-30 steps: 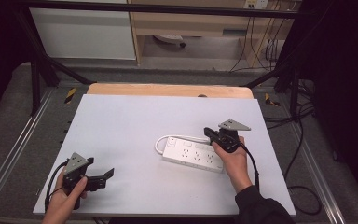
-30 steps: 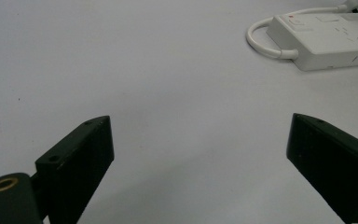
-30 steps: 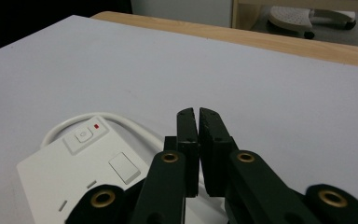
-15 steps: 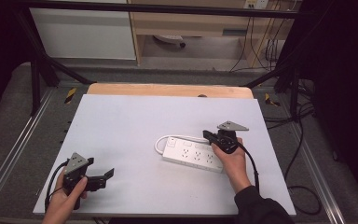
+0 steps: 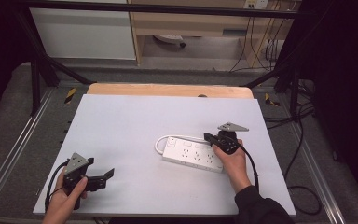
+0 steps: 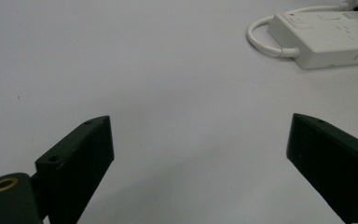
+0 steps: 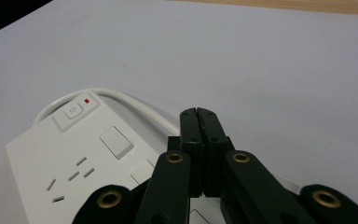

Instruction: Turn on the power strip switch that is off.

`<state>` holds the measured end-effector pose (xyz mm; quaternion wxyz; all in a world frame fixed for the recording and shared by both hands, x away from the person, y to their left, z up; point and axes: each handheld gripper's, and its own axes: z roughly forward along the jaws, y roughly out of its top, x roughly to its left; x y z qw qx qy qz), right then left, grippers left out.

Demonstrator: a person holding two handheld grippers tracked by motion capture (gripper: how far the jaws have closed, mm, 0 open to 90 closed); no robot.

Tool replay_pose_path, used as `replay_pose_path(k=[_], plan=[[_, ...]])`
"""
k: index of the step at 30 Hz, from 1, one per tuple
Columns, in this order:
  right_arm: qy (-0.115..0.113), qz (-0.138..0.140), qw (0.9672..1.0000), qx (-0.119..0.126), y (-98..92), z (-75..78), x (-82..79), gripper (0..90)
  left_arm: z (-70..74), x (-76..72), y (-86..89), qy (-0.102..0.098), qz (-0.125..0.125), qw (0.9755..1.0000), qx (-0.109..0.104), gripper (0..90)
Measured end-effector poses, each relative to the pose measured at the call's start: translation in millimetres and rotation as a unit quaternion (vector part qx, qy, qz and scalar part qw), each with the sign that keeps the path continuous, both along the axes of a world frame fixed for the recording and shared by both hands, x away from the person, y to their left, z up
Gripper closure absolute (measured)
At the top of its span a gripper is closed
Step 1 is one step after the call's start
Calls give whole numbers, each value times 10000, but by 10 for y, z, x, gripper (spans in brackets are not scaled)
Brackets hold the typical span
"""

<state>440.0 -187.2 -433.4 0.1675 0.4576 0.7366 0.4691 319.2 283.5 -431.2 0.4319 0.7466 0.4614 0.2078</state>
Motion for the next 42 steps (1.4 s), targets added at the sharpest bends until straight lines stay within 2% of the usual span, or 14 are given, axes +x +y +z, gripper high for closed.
replay_pose_path(k=[24,42], plan=[[173,157,9997,17,65,-73,-9,900,0,-1,0,8,0,10000,-5,73],[238,432,9988,-22,174,-82,-74,900,-3,1,-3,8,-10,10000,-11,73]])
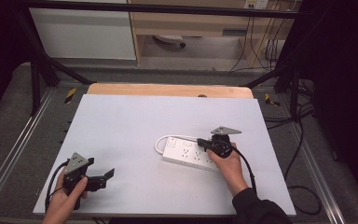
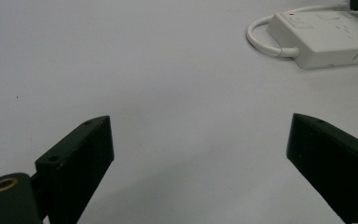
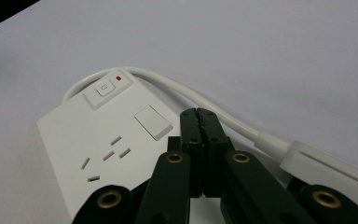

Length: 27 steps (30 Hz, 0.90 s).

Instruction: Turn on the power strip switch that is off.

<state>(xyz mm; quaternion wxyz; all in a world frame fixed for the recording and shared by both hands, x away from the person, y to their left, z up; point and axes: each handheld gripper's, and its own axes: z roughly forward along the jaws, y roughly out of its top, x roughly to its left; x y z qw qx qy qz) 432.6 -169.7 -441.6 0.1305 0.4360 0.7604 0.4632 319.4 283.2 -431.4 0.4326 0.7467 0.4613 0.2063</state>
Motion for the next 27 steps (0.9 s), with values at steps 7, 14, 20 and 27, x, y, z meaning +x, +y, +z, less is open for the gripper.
replay_pose_path(k=[7,14,20,27], plan=[[7,31,10000,-8,21,-7,-4,900,0,-1,0,12,-8,10000,8,73],[16,60,10000,-11,38,-12,-5,900,0,-1,-2,11,-13,10000,14,73],[13,69,10000,-24,54,-19,-6,900,-1,-1,-2,11,-13,10000,12,73],[23,83,10000,-38,58,-21,-5,900,-1,-2,-3,12,-17,10000,15,73]])
